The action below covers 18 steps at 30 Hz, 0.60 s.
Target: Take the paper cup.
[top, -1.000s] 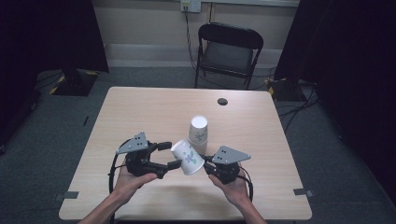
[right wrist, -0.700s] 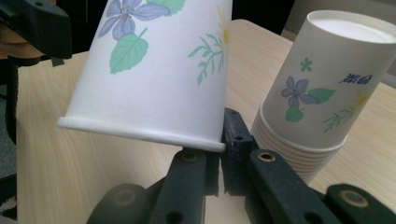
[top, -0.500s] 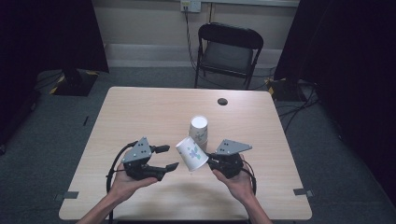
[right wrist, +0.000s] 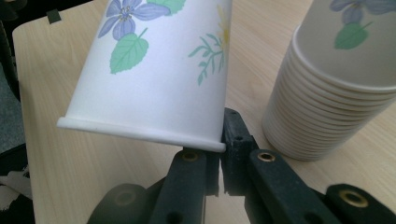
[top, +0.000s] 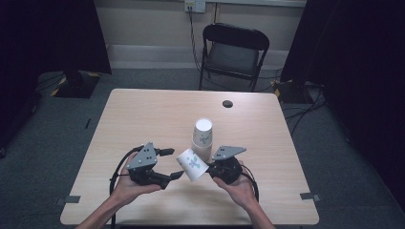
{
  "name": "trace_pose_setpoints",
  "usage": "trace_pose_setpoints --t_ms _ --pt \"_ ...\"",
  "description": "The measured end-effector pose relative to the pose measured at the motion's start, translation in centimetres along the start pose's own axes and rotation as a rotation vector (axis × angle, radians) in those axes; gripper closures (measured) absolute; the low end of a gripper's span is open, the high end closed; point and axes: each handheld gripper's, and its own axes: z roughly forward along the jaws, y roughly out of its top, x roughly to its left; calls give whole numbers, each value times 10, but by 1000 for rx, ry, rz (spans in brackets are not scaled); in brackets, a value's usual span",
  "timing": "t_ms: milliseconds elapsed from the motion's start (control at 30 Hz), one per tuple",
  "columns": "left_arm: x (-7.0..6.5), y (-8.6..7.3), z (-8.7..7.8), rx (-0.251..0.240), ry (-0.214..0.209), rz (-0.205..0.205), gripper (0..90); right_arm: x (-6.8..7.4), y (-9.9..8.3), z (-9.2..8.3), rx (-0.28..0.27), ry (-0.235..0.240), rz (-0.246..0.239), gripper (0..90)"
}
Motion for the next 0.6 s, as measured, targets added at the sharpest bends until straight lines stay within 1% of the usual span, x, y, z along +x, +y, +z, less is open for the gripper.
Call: trace_pose_setpoints --t_ms 67,100,133,167,200,233,267,300,333,367,400,433,467,533,600 --pt "0 0 1 -14 -26 -27 221 2 0 3 13 2 0 876" --pt "-1 0 2 -13 -27 -23 220 3 0 5 19 7 0 875" --pt "-2 1 3 -13 -26 -10 220 3 0 7 26 9 -1 876" --pt "-4 1 4 -12 -33 4 220 5 -1 11 46 20 1 876" --pt "-4 1 4 -12 -33 4 220 5 -1 11 46 20 1 876" --pt "-5 1 4 -7 -40 9 220 6 -1 13 54 23 -2 876" --pt "-6 0 7 8 -56 29 221 7 -1 16 63 34 -6 876" --pt "-6 0 7 8 -56 29 223 8 -1 17 67 39 -10 876" --pt "-8 0 8 18 -59 41 223 8 -1 17 67 39 -10 876" --pt "-9 -2 11 43 -74 72 223 10 -1 18 74 49 -14 876" --pt "-9 -2 11 43 -74 72 220 10 -1 18 74 49 -14 876" --pt "-11 -3 14 61 -69 102 213 12 0 19 87 51 -19 876" --pt "-11 -3 14 61 -69 102 208 12 0 19 87 51 -19 876" --pt "-13 -4 16 85 -74 134 200 12 0 21 99 57 -23 876" --pt "-15 -6 17 107 -63 179 199 13 -1 22 111 60 -23 876"
